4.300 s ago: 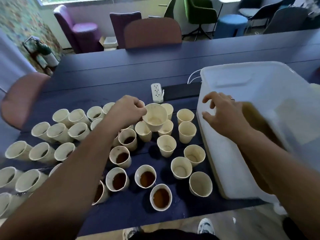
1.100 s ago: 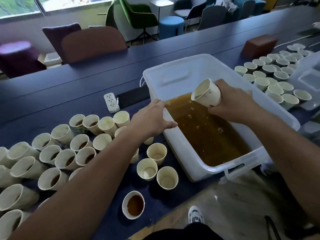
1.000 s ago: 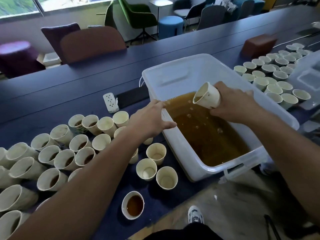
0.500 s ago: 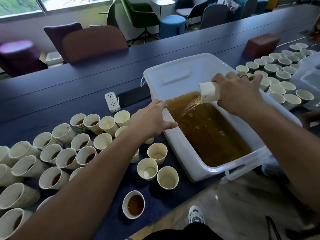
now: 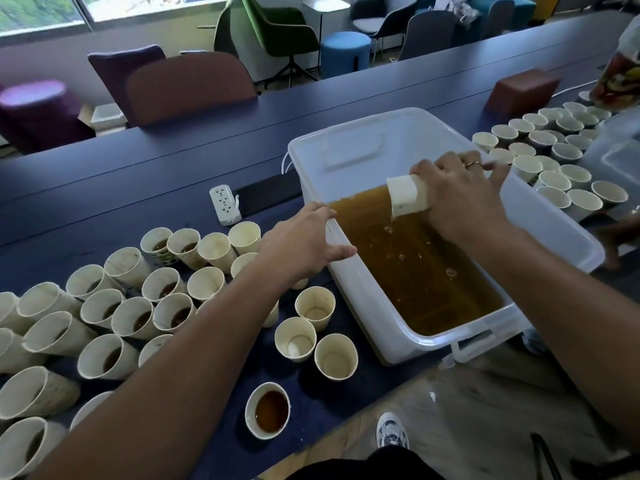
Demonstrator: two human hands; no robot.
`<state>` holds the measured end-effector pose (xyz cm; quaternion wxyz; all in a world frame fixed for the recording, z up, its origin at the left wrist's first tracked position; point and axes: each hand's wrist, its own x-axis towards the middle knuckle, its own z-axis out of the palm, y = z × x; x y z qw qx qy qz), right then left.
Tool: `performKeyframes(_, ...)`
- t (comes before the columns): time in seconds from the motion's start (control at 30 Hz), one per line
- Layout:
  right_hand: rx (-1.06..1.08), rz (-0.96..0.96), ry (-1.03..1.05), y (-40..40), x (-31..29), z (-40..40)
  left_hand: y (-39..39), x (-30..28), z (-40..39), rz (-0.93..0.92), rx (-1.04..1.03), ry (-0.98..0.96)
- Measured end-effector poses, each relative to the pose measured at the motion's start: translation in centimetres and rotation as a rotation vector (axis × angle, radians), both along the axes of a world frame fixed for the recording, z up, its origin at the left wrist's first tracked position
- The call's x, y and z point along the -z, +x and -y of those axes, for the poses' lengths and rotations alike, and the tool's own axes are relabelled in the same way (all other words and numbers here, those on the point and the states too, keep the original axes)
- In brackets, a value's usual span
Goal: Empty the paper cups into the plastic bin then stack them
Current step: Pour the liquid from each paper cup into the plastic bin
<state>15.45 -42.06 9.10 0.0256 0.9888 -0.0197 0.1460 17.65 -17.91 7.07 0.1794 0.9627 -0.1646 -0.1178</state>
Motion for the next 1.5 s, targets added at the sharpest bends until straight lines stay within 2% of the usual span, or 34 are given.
performKeyframes(0.1,0.050,0.063,0.133,0.1,-0.1,-0.2,0.0,0.0,0.0,0.002,-0.007,-0.011)
performKeyframes(0.2,0.086,-0.118,0.179,0.2,0.7,-0.7,0.0,-0.2,0.0,-0.007,-0.003,-0.054)
performKeyframes(0.27,0.081,-0.142,0.316,-0.1,1.0,-1.3,0.3,-0.7,-0.2,-0.042,-0.012,-0.201)
performKeyframes(0.37,-0.033,-0.100,0.487,-0.7,0.5,-3.2,0.6,-2.7,-0.9,-0.127,-0.123,-0.549)
performKeyframes(0.47,-0.153,-0.083,0.552,-0.9,-0.4,-6.3,0.3,-5.0,-2.1,-0.059,-0.157,-0.615)
performKeyframes(0.6,-0.282,-0.093,0.587,-0.7,-0.7,-10.2,-0.4,-6.3,-4.5,0.049,-0.231,-0.584)
performKeyframes(0.73,-0.412,-0.274,0.465,-0.1,0.4,-12.5,-1.5,-6.4,-8.3,0.094,-0.339,-0.480)
performKeyframes(0.8,-0.459,-0.304,0.460,0.2,1.3,-12.9,-2.3,-6.2,-10.1,0.090,-0.375,-0.404)
performKeyframes(0.93,-0.523,-0.264,0.420,0.5,2.7,-13.8,-4.2,-3.6,-13.7,-0.002,-0.445,-0.197)
performKeyframes(1.13,-0.583,-0.239,0.248,0.7,3.5,-14.0,-6.7,1.9,-16.2,-0.177,-0.465,0.021)
performKeyframes(1.27,-0.579,-0.232,0.185,0.5,3.8,-14.1,-7.4,4.9,-16.7,-0.252,-0.484,0.083)
performKeyframes(1.5,-0.564,-0.230,0.192,0.1,3.7,-14.1,-8.4,7.9,-16.4,-0.316,-0.552,0.084)
